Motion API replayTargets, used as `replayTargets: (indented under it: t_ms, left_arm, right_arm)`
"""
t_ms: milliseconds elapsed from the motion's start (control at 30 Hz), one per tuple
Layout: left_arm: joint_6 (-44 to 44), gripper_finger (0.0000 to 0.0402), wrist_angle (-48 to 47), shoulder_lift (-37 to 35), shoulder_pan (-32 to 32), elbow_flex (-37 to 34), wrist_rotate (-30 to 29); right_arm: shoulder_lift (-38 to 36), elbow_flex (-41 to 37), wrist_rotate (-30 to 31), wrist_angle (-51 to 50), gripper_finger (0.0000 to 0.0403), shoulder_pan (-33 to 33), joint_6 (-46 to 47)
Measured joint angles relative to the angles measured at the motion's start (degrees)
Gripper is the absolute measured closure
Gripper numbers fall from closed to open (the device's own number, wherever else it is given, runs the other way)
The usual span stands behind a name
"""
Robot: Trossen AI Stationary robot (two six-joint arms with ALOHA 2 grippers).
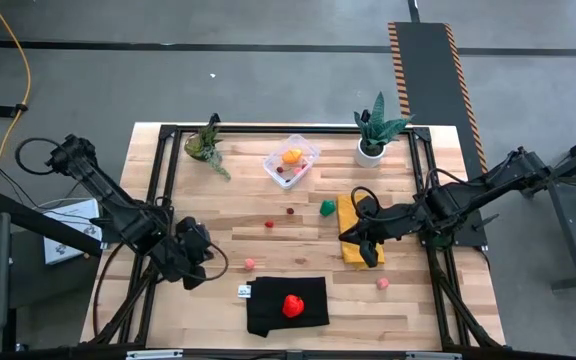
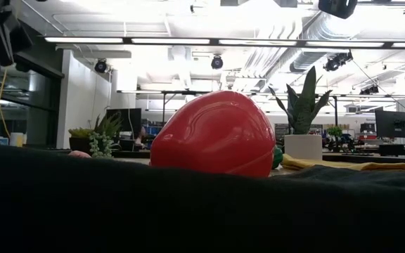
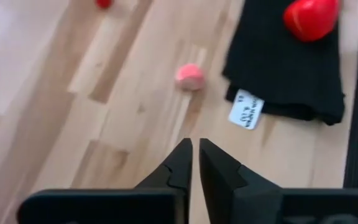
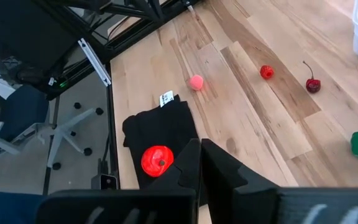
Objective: Pick and placing Produce into tupperware
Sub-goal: Put the left pink peach into the transparent bin
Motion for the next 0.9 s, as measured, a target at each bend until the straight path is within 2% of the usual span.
replayTargets:
  t_ms: [100,367,500,633,733,900]
  left_arm:
    - [2.1,0.0351,4.6,0.0,0.0,-1.6,-0.1]
    - [2.3,0.0253,7.0,0.1,0.0,-6.0,-2.0]
    - [2.4,0.0217,12.4,0.1,0.0,-9.0,-2.7]
    - [4.5,0.0198,18.0,0.1,0.0,-11.6,-4.7]
    - [7.6,0.0195,22.7,0.1,0.1,-13.7,-6.5]
    - [8.1,0.0195,28.7,1.7,0.1,-16.8,-8.2]
  right_arm:
    - [0.0,0.0,0.0,0.0,0.0398,0.0,0.1]
    - [0.0,0.0,0.3,0.0,0.0397,0.0,0.0]
    - [0.0,0.0,0.6,0.0,0.0397,0.0,0.5]
    - [0.0,0.0,0.6,-0.5,0.0397,0.0,1.4]
    - [0.0,0.0,0.7,-0.6,0.0397,0.0,1.4]
    - [0.0,0.0,0.7,-0.6,0.0397,0.0,1.6]
